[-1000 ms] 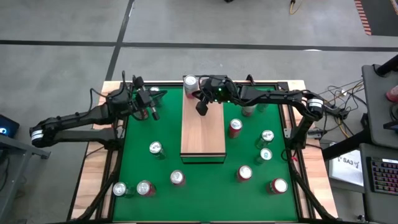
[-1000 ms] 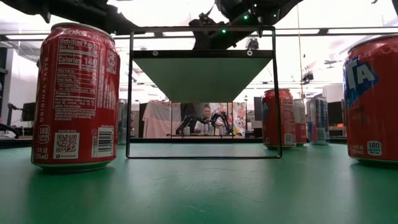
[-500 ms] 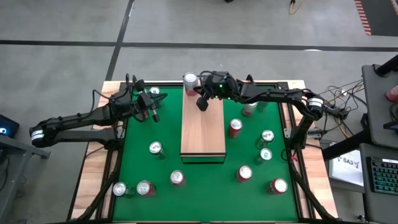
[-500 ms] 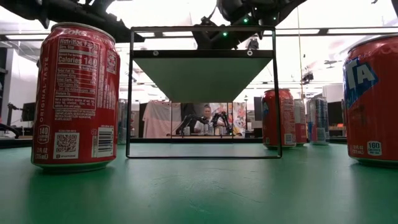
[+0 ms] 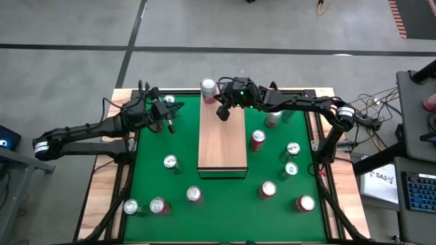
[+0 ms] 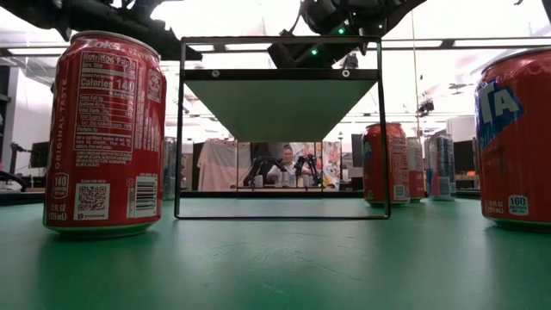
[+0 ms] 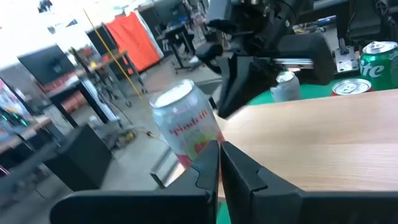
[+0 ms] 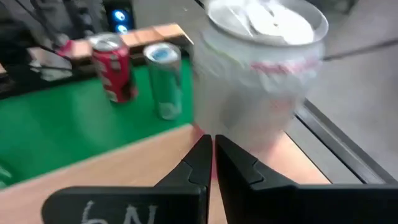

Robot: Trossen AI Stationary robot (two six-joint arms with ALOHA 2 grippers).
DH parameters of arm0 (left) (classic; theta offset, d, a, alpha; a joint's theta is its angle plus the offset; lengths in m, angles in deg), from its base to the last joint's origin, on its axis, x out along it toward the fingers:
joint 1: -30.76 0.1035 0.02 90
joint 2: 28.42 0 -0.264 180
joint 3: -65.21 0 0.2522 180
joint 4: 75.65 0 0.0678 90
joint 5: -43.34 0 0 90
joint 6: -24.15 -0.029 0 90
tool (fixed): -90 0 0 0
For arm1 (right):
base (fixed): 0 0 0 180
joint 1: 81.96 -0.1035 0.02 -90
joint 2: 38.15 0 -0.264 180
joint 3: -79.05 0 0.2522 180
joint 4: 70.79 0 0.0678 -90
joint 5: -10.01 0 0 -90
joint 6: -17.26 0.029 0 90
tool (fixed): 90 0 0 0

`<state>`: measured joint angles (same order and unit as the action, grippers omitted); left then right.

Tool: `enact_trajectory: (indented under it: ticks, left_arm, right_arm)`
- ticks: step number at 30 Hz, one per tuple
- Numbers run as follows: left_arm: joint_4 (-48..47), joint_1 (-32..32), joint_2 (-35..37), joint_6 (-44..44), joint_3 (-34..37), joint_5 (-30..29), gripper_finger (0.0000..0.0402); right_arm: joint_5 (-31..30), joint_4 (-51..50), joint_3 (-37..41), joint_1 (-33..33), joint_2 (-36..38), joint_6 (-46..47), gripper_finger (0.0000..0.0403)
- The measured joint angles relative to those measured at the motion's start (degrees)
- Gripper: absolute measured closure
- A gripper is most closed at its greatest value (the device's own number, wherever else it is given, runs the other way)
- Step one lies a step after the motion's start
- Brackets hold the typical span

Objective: Place canned beverage on shelf
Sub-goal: Put the white can on the shelf

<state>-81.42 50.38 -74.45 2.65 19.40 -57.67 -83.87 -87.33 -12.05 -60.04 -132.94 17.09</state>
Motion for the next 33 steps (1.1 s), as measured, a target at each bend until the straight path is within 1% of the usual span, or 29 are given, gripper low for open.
enact_trajectory:
  ticks: [4, 6, 11, 15, 17, 22, 25, 29, 33]
  left_arm:
    - [1.3, 0.0, -3.7, 3.0, 0.0, 0.0, 0.0402]
    - [3.2, 0.0, -6.2, 3.9, 0.0, 0.0, 0.0402]
    - [9.9, 0.0, -12.9, 2.9, 0.0, -0.1, 0.0402]
    - [15.4, 0.2, -17.2, 1.6, -0.1, -0.4, 0.0402]
    - [15.9, 0.5, -18.9, 1.4, -1.0, -0.4, 0.0402]
    - [15.9, 1.6, -22.5, 1.2, -2.8, -0.5, 0.0402]
    - [16.0, 2.6, -24.3, 1.2, -3.8, -0.5, 0.0402]
    - [16.0, 3.9, -26.9, 1.2, -5.5, -0.6, 0.0402]
    - [16.1, 4.6, -29.0, 1.0, -7.1, -0.6, 0.0402]
  right_arm:
    - [-8.0, -1.5, 0.0, 1.0, 0.2, 0.1, 0.0390]
    - [-9.2, -1.2, 0.0, 1.9, 0.2, 0.1, 0.0390]
    - [-9.1, -0.2, 0.0, 3.9, 0.1, -0.9, 0.0390]
    - [-5.0, 3.2, 0.0, 4.7, 0.1, -1.9, 0.0390]
    - [-3.4, 4.8, 0.0, 4.8, 0.0, -2.0, 0.0390]
    - [-3.1, 7.1, 0.0, 4.8, -0.5, -2.8, 0.0390]
    - [-3.0, 7.5, 0.0, 4.8, -1.0, -2.9, 0.0390]
    - [-0.6, 7.7, 0.0, 4.8, -1.1, -2.9, 0.0390]
    - [-0.3, 7.7, 0.0, 4.7, -1.1, -2.9, 0.0390]
